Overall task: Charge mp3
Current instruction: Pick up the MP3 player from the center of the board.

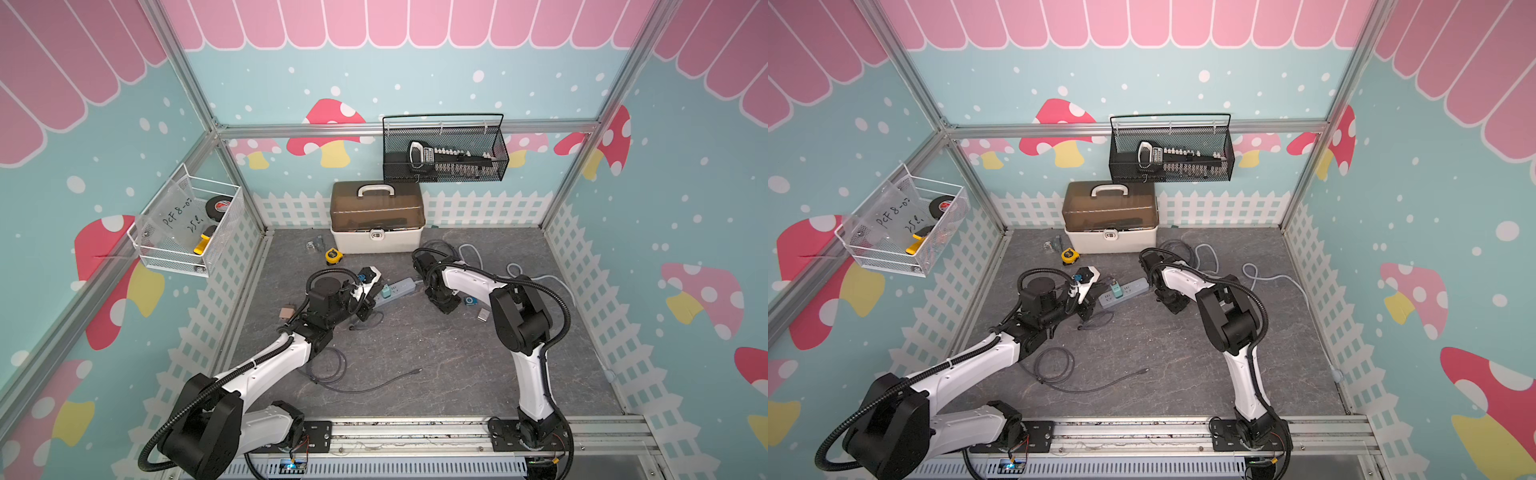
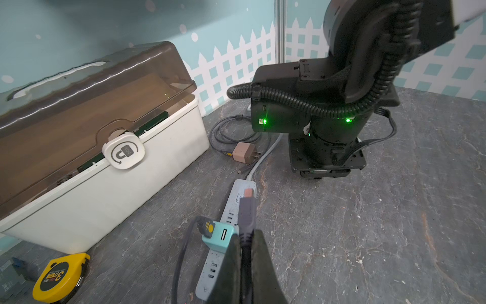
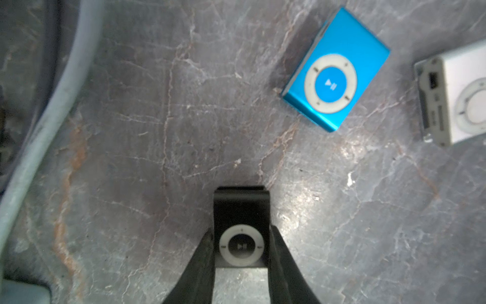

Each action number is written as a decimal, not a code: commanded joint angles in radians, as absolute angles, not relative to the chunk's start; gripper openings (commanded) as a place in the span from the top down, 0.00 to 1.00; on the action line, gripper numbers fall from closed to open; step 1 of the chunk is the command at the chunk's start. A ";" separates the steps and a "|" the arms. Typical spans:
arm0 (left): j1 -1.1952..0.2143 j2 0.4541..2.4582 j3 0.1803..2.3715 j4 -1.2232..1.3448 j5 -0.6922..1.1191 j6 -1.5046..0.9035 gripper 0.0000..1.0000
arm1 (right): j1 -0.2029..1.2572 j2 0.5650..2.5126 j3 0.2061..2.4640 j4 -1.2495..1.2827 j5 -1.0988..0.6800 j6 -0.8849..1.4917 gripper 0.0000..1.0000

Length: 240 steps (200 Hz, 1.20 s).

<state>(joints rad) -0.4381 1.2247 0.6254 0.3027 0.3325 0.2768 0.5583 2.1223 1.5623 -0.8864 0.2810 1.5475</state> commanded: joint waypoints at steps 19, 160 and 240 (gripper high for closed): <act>-0.428 1.220 0.655 0.285 0.320 0.296 0.93 | 0.570 2.131 1.442 -0.906 0.209 1.258 0.75; -0.450 1.110 0.676 0.104 0.240 0.243 0.93 | 0.707 1.961 1.026 -0.590 0.069 0.430 0.70; -0.487 1.110 0.713 0.092 0.213 0.241 0.93 | 0.717 1.870 0.880 -0.391 0.074 0.465 0.49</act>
<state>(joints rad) -0.4793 1.1145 0.6689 0.1009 0.2264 0.2382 0.6960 1.7798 0.9852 -0.2810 0.1299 0.4820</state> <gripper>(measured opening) 0.073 0.522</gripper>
